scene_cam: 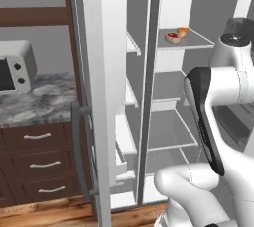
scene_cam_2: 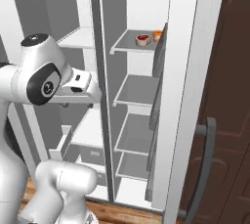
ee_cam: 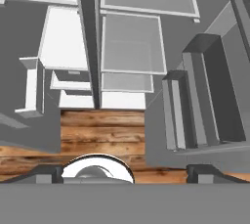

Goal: Pick up the frozen steak from the freezer, place it on any shelf in the fridge, and close the fridge and freezer doors when done.

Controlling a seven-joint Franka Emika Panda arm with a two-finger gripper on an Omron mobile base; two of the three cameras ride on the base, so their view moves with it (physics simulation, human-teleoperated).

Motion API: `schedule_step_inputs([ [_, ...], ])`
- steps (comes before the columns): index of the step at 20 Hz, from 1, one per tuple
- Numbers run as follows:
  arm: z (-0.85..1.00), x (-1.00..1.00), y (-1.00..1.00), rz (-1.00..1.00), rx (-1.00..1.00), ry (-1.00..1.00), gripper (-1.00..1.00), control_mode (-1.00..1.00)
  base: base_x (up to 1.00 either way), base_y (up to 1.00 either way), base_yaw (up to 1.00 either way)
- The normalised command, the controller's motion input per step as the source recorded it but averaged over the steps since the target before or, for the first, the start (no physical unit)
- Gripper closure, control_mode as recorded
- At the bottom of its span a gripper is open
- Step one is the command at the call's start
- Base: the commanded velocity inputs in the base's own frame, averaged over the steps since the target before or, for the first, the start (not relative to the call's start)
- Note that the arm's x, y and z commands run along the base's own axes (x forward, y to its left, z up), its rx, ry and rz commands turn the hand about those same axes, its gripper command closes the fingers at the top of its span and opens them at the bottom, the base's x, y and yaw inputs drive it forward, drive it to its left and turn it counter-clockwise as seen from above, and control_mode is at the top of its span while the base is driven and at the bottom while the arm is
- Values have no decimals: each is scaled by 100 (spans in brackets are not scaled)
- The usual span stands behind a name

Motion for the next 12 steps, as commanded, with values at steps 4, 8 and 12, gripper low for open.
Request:
schedule_step_inputs([
  [4,0,0,0,0,0,0,-100,100,-66,0,0],
  [8,0,0,0,0,0,0,-100,100,-57,0,0],
  [12,0,0,0,0,0,0,-100,100,-47,0,0],
])
